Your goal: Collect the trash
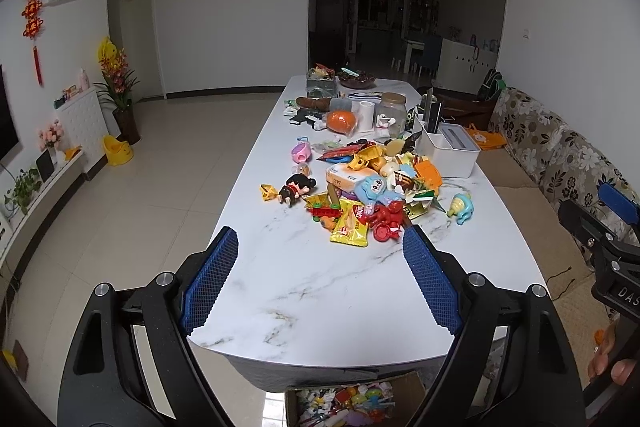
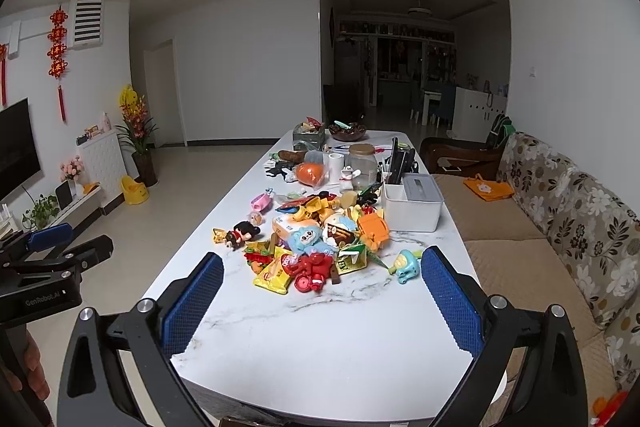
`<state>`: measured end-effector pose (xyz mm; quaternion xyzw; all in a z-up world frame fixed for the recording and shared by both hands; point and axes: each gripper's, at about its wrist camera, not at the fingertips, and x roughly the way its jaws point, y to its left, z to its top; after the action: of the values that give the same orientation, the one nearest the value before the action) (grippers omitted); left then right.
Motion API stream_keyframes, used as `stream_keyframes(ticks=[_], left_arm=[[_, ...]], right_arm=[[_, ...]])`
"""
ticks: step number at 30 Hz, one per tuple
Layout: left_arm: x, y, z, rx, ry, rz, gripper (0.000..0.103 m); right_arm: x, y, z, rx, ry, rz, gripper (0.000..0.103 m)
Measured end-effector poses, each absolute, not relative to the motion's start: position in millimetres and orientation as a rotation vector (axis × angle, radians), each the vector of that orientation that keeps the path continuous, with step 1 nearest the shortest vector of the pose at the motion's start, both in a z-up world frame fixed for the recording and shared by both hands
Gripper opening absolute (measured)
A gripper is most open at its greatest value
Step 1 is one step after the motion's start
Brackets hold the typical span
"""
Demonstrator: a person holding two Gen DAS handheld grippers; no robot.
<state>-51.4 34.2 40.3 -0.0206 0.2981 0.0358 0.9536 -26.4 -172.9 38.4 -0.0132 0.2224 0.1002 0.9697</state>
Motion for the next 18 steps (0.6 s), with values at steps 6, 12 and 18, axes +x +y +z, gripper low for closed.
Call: stream_keyframes(ticks=[6,12,18], left_arm=[[-52.2,34.3,39.4,-0.041,0.608,0.075,0.083],[-52.6,34.5,38.9,-0.039,0.608,0.075,0.083],[-54.9,34.5,38.0,-0.04,0.608,0.077,0.083]], right_arm=[[-29.0,-172.5,37.8,-0.027,0.452,0.204,0.098],[-29.4,-172.8,37.7,-0.027,0.448,0.203,0.098],[-31.8,-172.3,37.9,-0.038,0.444,0.197,0.098]])
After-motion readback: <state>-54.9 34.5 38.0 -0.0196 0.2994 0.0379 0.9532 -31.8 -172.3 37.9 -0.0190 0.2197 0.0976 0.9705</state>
